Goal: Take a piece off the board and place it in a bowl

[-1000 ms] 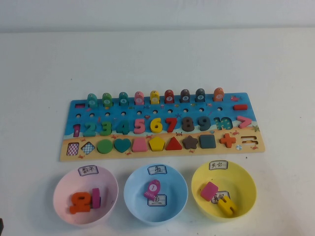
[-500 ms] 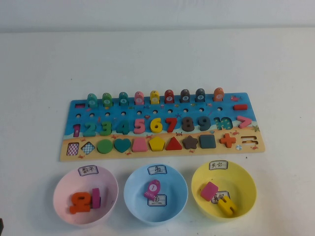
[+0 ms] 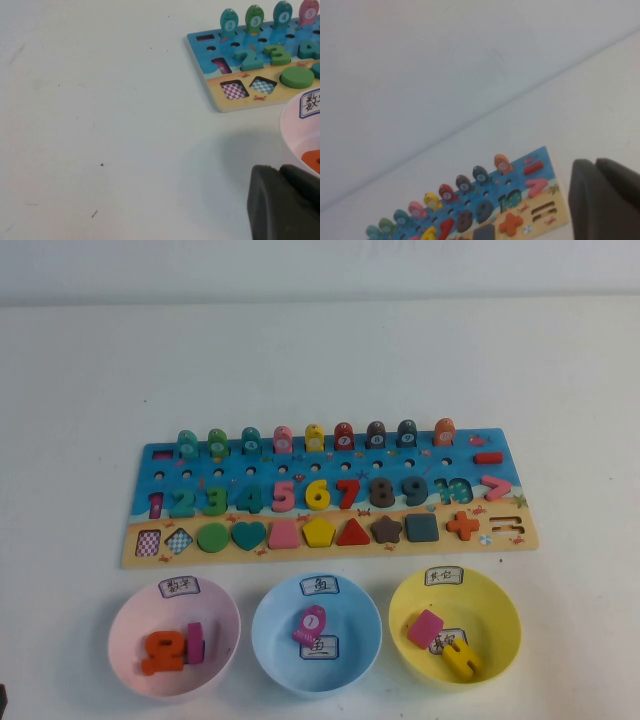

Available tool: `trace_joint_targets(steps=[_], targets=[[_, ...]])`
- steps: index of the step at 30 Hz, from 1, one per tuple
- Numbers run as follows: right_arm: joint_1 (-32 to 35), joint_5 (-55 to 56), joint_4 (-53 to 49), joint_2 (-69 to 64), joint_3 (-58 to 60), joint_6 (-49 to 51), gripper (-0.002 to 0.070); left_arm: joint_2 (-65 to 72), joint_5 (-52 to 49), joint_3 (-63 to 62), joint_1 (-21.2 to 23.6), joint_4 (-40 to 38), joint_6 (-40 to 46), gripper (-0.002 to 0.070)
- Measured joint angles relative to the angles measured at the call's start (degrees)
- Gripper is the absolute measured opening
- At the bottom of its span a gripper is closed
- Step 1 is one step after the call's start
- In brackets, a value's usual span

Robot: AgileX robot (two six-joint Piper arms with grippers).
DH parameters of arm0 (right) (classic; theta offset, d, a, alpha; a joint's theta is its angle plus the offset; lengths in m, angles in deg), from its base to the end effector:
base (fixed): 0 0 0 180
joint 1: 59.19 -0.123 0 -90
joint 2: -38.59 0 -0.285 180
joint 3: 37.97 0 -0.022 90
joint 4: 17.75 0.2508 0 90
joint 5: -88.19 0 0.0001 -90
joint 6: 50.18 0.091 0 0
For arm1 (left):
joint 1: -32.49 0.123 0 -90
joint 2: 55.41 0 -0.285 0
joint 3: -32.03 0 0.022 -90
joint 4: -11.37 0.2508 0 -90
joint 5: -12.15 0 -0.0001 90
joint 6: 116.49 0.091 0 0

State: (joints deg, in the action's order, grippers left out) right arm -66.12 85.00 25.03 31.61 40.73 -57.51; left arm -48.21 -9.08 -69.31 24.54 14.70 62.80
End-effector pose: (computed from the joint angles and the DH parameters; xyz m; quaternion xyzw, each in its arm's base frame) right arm 0.0556 0.0103 0.2015 0.1577 0.6767 0.2719 0.6658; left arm 0.0525 -0.0054 0.1720 0.0663 0.8014 -0.0204 0.5941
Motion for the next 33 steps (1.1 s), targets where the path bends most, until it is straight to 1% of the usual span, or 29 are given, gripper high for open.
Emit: trace_joint_targets(steps=[5, 9, 15, 22, 27, 33], targets=[[0.0, -6.41, 5.58, -0.98, -1.18, 0.0, -0.0018, 0.0, 0.0, 0.0, 0.0, 0.0, 0.0, -0.0004], [0.0, -14.02, 5.82, -7.98, -7.11, 0.0, -0.0018, 0.0, -0.1, 0.0, 0.0, 0.0, 0.0, -0.0004], [0.0, -28.44, -1.42, -26.13, -20.21, 0.0, -0.0018, 0.0, -0.03, 0.0, 0.0, 0.0, 0.0, -0.0004], [0.0, -41.19, -9.75, -47.97, -34.5, 0.0, -0.0018, 0.0, -0.03, 0.0, 0.0, 0.0, 0.0, -0.0004], [-1.13, -44.44, -13.6, -60.88, -43.78, 0.0, -0.0018, 0.0, -0.03, 0.0, 0.0, 0.0, 0.0, -0.0004], [-6.8, -44.93, -15.14, -72.75, -53.8, 0.11, -0.0018, 0.0, -0.03, 0.0, 0.0, 0.0, 0.0, -0.0004]])
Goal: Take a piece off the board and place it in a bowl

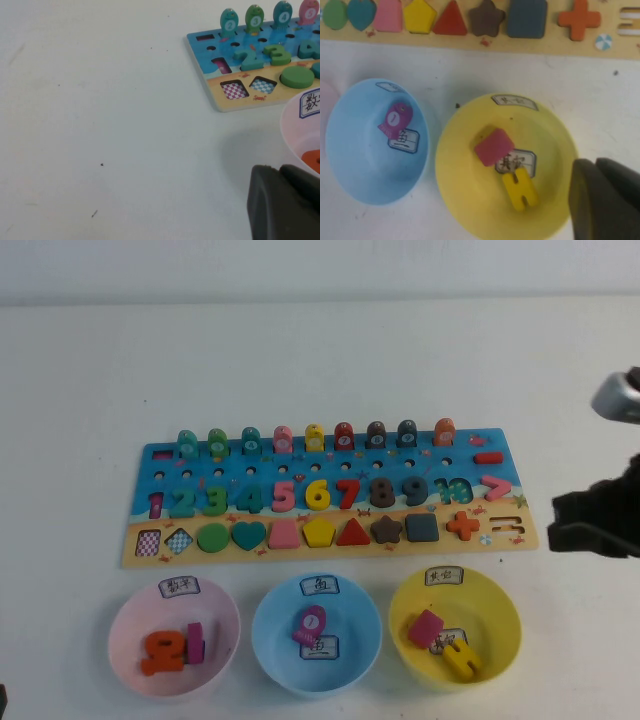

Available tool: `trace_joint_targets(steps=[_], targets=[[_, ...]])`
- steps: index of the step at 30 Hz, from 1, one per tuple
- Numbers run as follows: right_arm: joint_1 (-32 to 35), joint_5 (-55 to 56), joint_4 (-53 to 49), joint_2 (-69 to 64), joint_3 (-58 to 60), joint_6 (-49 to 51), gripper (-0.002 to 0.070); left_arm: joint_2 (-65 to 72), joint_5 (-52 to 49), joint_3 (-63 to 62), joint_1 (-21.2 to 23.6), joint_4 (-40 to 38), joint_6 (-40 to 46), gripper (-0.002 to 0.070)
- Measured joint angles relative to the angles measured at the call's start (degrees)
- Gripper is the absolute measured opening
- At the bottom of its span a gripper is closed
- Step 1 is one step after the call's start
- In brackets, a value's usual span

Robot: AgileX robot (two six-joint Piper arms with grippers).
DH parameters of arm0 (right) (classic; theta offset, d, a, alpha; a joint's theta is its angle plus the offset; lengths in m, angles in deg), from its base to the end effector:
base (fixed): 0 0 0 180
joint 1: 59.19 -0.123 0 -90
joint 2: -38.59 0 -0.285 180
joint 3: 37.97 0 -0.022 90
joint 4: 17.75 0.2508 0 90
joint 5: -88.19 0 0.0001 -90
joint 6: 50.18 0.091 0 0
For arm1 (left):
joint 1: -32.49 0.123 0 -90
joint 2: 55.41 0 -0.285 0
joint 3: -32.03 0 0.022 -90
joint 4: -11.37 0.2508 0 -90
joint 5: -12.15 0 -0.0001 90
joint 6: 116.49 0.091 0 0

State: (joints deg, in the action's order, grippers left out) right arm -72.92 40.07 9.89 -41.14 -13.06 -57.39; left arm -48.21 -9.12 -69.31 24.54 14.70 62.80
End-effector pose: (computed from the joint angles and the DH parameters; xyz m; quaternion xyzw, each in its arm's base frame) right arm 0.2266 0.0877 0.2879 -0.0603 0.9486 0.2231 0.2163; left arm 0.0525 -0.0054 0.1719 0.0663 0.8016 -0.0203 0.5938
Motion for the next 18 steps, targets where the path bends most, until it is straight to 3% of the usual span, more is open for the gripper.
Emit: trace_joint_targets(steps=[5, 11, 18], targets=[[-4.31, -0.24, -1.44, -8.95, -7.32, 1.03, -0.0018, 0.0, 0.0, 0.0, 0.0, 0.0, 0.0, -0.0004], [-9.18, -5.72, -12.26, -19.04, -17.85, 9.47, -0.0018, 0.0, 0.0, 0.0, 0.0, 0.0, 0.0, -0.0004], [-10.59, -12.65, -18.0, -28.02, -28.47, 13.31, -0.0017, 0.0, 0.0, 0.0, 0.0, 0.0, 0.0, -0.0004]])
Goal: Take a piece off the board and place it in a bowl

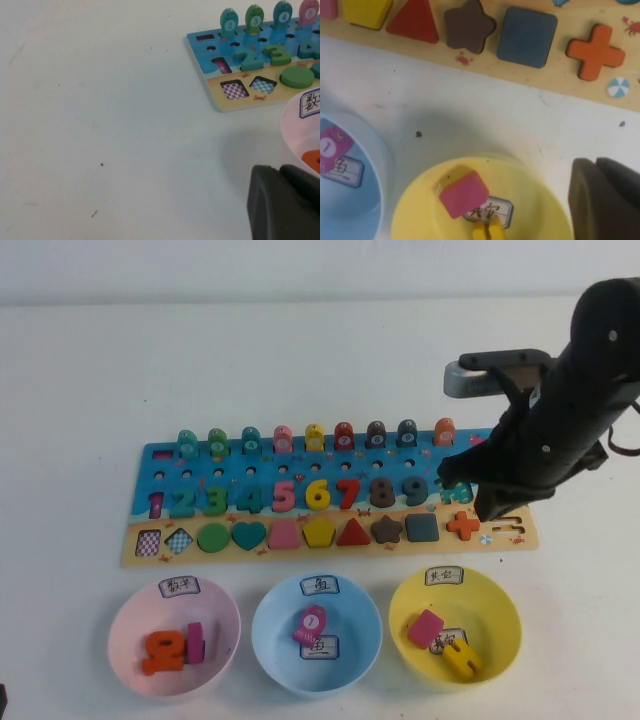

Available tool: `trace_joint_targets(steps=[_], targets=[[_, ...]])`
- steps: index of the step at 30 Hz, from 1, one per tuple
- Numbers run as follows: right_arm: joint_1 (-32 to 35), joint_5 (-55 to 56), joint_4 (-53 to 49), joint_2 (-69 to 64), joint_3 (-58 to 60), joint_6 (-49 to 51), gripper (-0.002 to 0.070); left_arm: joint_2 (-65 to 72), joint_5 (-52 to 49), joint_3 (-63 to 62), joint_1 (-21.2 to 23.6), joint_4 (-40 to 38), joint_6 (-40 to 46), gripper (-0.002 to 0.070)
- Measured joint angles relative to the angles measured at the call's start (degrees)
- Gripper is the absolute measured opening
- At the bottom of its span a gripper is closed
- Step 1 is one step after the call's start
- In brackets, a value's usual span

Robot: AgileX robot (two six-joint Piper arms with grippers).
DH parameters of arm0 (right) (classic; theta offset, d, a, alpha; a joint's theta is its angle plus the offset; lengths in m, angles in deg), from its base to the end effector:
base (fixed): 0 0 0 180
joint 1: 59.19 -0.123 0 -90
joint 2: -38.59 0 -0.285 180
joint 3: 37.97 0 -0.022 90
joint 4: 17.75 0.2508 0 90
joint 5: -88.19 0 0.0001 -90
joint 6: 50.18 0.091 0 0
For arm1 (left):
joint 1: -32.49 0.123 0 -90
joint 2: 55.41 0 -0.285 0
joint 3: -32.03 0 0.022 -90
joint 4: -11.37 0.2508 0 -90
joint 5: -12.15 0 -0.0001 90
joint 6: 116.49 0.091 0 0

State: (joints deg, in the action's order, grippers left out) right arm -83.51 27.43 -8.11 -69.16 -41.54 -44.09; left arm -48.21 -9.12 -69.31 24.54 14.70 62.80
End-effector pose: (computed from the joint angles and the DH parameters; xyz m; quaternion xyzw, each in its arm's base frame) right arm 0.3219 0.1601 0.2675 -0.1258 0.9803 0.1096 0.1055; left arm 0.0525 -0.0054 0.1719 0.0663 0.8016 -0.0203 0.5938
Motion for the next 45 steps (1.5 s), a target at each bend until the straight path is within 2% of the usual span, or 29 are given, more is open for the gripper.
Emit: trace_joint_targets(steps=[3, 5, 12, 15, 22, 45], targets=[[0.0, -0.89, -1.68, -2.76, -3.17, 1.12, 0.0001, 0.0, 0.0, 0.0, 0.0, 0.0, 0.0, -0.0004], [0.0, -1.33, -2.84, -4.25, -4.93, 2.13, 0.0042, 0.0, 0.0, 0.0, 0.0, 0.0, 0.0, -0.0004], [1.68, -4.21, -4.32, -10.63, -12.56, 3.06, 0.0287, 0.0, 0.0, 0.0, 0.0, 0.0, 0.0, -0.0004], [2.62, -6.83, -6.47, -13.71, -15.99, 3.75, 0.0352, 0.0, 0.0, 0.0, 0.0, 0.0, 0.0, -0.0004], [3.67, -8.79, -9.64, -19.78, -21.17, 3.99, 0.0376, 0.0, 0.0, 0.0, 0.0, 0.0, 0.0, -0.0004], [5.48, -4.75, -10.4, -23.8, -22.24, 4.09, 0.0378, 0.0, 0.0, 0.0, 0.0, 0.0, 0.0, -0.0004]])
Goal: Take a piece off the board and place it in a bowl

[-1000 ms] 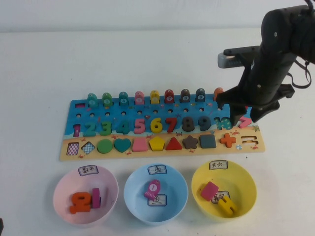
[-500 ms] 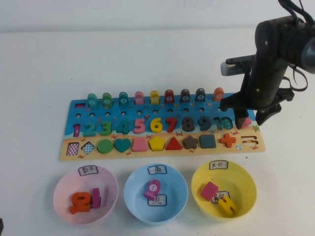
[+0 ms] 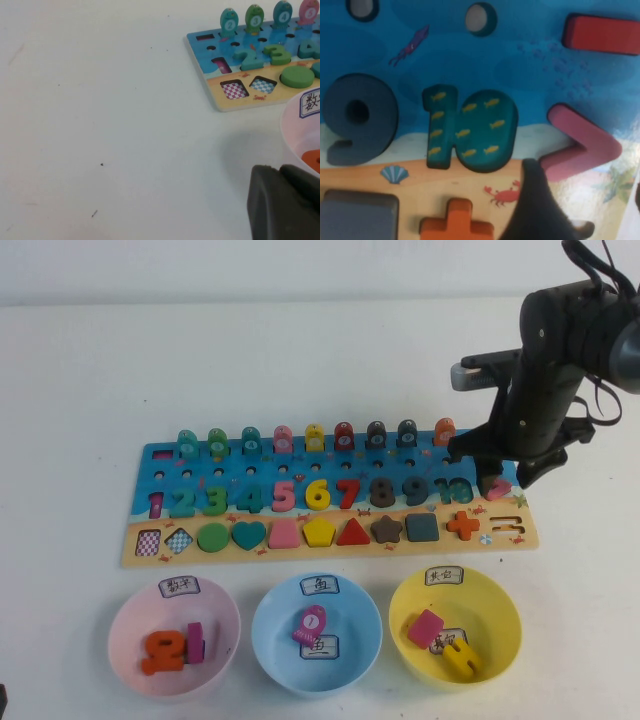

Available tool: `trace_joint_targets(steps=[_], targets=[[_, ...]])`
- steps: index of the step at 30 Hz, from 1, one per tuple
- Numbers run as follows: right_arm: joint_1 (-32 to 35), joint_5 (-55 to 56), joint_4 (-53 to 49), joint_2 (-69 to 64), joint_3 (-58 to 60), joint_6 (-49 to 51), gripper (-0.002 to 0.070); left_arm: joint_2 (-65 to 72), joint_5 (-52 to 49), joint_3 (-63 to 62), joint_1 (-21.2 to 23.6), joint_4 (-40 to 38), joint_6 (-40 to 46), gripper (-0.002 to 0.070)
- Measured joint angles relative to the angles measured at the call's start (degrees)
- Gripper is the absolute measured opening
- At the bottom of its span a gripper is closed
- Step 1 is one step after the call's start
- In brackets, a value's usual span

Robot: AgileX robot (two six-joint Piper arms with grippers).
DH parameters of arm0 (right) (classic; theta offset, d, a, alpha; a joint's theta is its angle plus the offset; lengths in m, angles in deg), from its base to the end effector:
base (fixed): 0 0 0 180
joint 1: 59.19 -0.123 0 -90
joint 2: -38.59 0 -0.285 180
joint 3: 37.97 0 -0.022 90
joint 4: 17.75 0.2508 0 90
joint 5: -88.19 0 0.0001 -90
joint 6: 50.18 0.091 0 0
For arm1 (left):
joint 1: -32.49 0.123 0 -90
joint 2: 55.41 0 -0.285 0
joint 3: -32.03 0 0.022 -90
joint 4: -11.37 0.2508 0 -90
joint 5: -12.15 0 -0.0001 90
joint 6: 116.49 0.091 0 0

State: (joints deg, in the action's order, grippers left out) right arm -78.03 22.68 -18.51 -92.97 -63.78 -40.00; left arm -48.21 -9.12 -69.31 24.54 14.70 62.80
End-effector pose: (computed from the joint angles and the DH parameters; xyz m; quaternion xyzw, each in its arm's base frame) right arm 0.4264 0.1443 0.1994 -0.0776 0.9941 0.0131 0.0753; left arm 0.0525 -0.0054 0.1719 0.0663 0.8016 -0.0203 0.5938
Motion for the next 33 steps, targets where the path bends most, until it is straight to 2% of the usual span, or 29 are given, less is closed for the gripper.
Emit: trace_joint_targets(steps=[26, 33], targets=[[0.22, 3.58, 0.34, -2.01, 0.0, 0.0, 0.0365, 0.0, 0.0, 0.0, 0.0, 0.0, 0.0, -0.0004], [0.31, 3.7, 0.34, -2.01, 0.0, 0.0, 0.0314, 0.0, 0.0, 0.0, 0.0, 0.0, 0.0, -0.0004]])
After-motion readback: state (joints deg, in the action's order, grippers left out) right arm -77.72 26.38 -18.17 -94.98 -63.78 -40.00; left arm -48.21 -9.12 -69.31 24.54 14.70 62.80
